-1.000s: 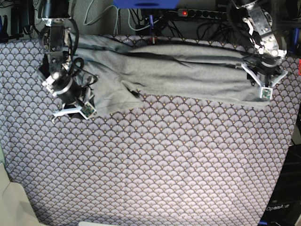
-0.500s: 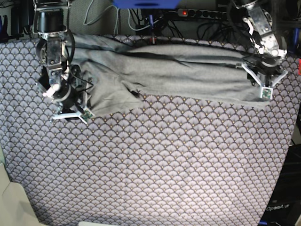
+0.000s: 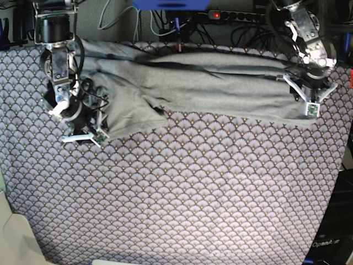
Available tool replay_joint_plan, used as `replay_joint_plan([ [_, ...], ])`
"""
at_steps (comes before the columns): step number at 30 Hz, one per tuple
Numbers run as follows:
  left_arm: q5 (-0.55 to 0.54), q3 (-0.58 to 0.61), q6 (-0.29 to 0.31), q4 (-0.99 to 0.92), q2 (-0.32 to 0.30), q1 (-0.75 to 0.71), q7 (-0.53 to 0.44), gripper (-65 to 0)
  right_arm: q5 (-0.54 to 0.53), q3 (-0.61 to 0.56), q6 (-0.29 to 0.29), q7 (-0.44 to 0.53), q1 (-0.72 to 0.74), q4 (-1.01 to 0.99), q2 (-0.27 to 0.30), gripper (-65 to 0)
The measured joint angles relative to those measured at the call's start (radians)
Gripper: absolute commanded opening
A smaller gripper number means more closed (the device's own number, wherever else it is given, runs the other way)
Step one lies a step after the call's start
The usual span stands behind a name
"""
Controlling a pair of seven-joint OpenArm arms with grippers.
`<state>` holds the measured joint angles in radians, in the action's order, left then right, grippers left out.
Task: Fold the T-shirt properly
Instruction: 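Hold the strip end with the right gripper and adjust its grip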
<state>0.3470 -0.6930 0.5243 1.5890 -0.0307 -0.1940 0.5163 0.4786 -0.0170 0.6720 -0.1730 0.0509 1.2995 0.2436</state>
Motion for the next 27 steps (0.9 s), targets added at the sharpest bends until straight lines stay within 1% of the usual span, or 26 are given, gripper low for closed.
replay_joint_plan([
  [5,0.000,0.000,0.000,0.000,0.000,0.000,0.000,-39.8,-0.039,-0.005,-0.020,0.056,0.010,-0.064,0.012,-41.0],
  [10,0.000,0.000,0.000,0.000,0.000,0.000,0.000,-39.8,-0.039,-0.005,-0.022,0.060,0.012,-0.071,0.014,-40.6],
  [13,0.000,0.000,0.000,0.000,0.000,0.000,0.000,-39.8,-0.043,-0.005,-0.022,0.053,0.013,-0.072,0.014,-40.5],
  [16,0.000,0.000,0.000,0.000,0.000,0.000,0.000,-39.8,-0.069,-0.005,-0.022,0.003,0.018,-0.072,0.012,-40.5],
  [19,0.000,0.000,0.000,0.000,0.000,0.000,0.000,-39.8,-0.078,-0.006,-0.023,-0.021,0.020,-0.072,0.011,-40.5],
  [24,0.000,0.000,0.000,0.000,0.000,0.000,0.000,-39.8,-0.086,-0.006,-0.023,-0.024,0.019,-0.072,0.011,-40.5],
  [27,0.000,0.000,0.000,0.000,0.000,0.000,0.000,-39.8,-0.092,-0.006,-0.043,0.000,0.001,-0.071,0.008,-40.5],
])
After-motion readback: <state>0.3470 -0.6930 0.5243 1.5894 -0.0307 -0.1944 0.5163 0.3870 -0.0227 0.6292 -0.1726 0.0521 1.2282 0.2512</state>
